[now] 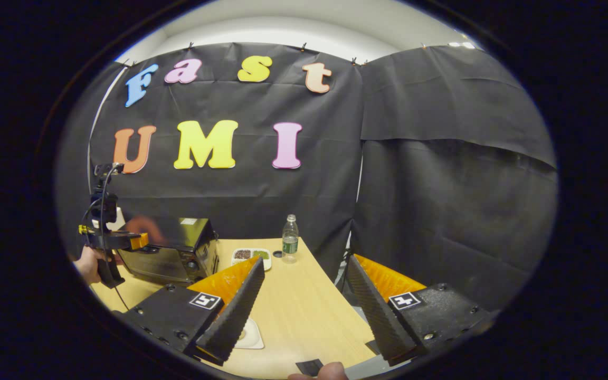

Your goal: Open the electric oven with the left hand, put the food in, and close the electric oven.

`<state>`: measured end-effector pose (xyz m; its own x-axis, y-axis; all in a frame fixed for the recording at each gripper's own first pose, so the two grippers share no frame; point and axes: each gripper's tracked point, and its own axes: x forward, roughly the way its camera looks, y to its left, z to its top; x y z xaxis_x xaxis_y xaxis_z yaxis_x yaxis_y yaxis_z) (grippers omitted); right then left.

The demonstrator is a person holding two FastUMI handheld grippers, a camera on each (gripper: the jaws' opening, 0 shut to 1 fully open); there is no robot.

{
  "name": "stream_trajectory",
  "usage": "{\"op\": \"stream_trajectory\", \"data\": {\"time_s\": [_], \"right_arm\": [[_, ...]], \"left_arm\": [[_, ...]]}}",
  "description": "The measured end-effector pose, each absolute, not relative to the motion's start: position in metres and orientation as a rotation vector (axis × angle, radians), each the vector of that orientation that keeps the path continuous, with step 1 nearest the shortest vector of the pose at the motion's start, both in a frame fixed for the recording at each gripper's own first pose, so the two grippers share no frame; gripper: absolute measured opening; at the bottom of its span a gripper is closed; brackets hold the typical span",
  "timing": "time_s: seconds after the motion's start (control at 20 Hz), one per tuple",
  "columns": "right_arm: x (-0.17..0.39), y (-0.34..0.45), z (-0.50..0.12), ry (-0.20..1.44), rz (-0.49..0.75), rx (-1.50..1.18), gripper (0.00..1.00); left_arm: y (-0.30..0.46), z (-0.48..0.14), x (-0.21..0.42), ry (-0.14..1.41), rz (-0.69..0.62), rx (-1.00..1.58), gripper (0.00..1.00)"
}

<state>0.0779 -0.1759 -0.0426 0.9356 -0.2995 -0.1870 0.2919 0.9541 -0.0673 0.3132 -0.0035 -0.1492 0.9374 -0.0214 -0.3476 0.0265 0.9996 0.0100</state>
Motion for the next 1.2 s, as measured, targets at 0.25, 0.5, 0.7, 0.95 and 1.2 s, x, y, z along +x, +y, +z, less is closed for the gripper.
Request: {"op": "stream_trajectory", "data": {"time_s": [0.25, 0.5, 0.7, 0.95, 1.2], "right_arm": [[0.082, -0.163, -0.049, 0.214, -0.275, -0.037, 1.0], [0.076, -0.156, -0.046, 0.204, -0.258, -0.036, 1.0], [0.069, -0.148, -0.05, 0.206, -0.238, -0.026, 1.0], [0.055, -0.139, -0.054, 0.219, -0.218, -0.023, 1.0], [0.048, -0.128, -0.061, 0.243, -0.188, -0.02, 0.99]], "left_arm": [[-0.005, -0.159, 0.308, 0.361, -0.031, 0.062, 0.97], [-0.003, -0.164, 0.289, 0.378, -0.054, 0.041, 0.98], [-0.004, -0.171, 0.261, 0.42, -0.067, 0.041, 0.98], [-0.003, -0.213, 0.214, 0.553, -0.077, 0.013, 0.98], [0.002, -0.267, 0.185, 0.682, -0.07, -0.035, 0.97]]}}
